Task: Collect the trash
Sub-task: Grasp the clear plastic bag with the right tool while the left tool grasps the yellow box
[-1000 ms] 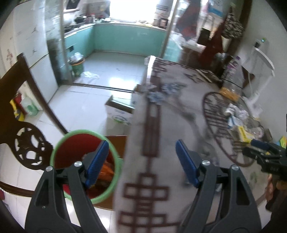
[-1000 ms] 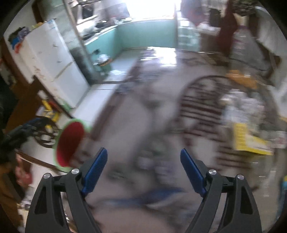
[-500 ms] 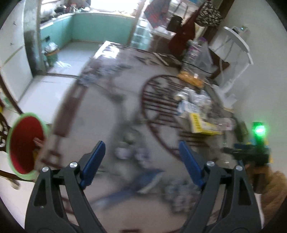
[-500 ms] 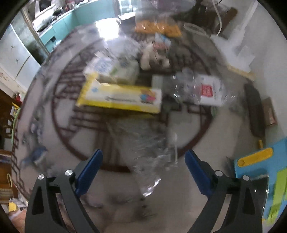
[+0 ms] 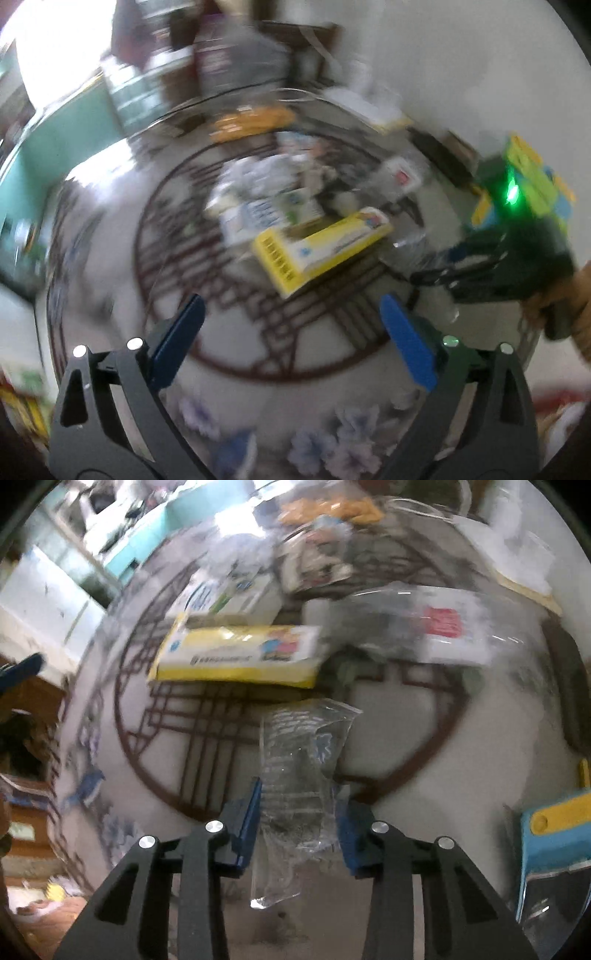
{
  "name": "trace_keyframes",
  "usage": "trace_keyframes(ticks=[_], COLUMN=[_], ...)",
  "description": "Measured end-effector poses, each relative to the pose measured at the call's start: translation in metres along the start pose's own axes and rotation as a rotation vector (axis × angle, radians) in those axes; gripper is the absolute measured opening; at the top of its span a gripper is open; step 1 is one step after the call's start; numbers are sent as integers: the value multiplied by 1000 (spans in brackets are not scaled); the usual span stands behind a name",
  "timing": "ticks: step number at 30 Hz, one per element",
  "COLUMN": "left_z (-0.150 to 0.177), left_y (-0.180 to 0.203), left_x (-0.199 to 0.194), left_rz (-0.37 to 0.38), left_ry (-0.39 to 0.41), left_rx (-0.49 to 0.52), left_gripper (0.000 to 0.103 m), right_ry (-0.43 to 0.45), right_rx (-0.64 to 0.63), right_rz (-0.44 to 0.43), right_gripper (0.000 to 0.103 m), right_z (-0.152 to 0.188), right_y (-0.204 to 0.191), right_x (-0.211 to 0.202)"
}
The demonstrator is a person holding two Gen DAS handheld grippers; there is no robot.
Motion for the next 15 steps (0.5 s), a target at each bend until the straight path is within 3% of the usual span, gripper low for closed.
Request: trace_keyframes(ticks=[7, 11, 14, 15], left_z=[-23, -20, -19, -20], left_y=[49, 60, 63, 63], left_x=[77, 112, 134, 136], left_rz=[-24, 6, 34, 30], left_ry=[-107, -182, -240, -224], left_rx=[451, 559, 576, 582], left_gripper=[94, 93, 86, 85], right_ry=[158, 164, 152, 149], right_rx=[195, 249, 276, 280], right_rz=[9, 11, -3, -6], right_gripper=[42, 44, 46, 46], right_z=[-4, -5, -3, -4], right_y=[50, 61, 65, 65], right_x=[-47, -46, -43, -40])
Point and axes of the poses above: each gripper's, at about its wrist camera, not at the fingertips, and x roughly the way its jaws point, y to its right, z to its underside, the point moved 5 cm from there along x, roughly the way its jaws point, and after that the axes turned 6 degrees about -x, right-handed, at the moved point
